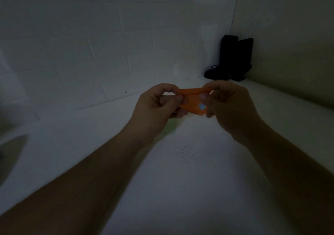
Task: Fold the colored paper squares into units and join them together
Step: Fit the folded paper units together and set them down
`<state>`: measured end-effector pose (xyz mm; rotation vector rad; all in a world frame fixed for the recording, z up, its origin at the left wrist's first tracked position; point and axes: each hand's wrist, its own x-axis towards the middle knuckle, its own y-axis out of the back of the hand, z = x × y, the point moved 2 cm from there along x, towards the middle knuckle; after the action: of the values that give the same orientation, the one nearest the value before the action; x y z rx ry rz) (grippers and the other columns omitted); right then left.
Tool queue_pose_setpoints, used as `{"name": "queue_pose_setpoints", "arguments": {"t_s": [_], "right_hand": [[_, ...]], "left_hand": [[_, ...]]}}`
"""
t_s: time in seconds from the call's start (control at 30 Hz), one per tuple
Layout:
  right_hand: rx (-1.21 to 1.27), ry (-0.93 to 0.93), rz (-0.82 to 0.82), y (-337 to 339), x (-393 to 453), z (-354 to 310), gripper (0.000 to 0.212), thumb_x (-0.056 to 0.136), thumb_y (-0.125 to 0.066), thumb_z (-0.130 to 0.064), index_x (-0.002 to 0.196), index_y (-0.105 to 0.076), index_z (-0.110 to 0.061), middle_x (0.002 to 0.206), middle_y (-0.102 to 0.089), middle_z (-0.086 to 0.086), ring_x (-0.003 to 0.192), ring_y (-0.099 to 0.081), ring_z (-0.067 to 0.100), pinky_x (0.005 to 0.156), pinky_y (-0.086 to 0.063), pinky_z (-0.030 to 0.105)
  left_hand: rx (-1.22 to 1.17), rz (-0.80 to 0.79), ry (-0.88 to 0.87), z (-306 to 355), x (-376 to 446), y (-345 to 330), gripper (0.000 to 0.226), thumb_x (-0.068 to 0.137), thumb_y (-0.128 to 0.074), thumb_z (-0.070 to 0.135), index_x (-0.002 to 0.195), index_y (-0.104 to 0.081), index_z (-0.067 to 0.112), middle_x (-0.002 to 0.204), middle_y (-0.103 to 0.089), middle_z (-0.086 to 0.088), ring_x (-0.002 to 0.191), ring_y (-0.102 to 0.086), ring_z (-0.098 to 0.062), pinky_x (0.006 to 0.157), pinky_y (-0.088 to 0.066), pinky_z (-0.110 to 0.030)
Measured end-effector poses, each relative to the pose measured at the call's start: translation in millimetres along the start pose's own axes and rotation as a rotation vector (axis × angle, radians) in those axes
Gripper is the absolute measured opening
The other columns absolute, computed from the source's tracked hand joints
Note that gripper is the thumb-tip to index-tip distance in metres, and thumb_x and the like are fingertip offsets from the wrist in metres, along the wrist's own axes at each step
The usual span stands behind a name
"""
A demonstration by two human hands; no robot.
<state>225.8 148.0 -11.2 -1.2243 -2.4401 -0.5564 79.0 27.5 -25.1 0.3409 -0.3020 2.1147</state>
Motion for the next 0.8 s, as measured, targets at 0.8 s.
{"name": "queue_pose_setpoints", "arguments": {"t_s": [0.8], "right_hand": [[0.162, -0.022, -0.082, -1.4, -2.9, -6.9, 0.025, 0.081, -0.073, 0.008, 0.087, -0.075, -0.016, 0.083, -0.077, -0.007, 0.081, -0.074, 0.012, 0.073, -0.059, 0.023]], "left_hand": [[0.187, 0.014, -0.102, 4.9, 1.2, 8.5, 0.020, 0.083, -0.081, 0.001, 0.093, -0.079, 0.019, 0.092, -0.081, -0.003, 0.091, -0.077, -0.019, 0.088, -0.061, -0.033]]}}
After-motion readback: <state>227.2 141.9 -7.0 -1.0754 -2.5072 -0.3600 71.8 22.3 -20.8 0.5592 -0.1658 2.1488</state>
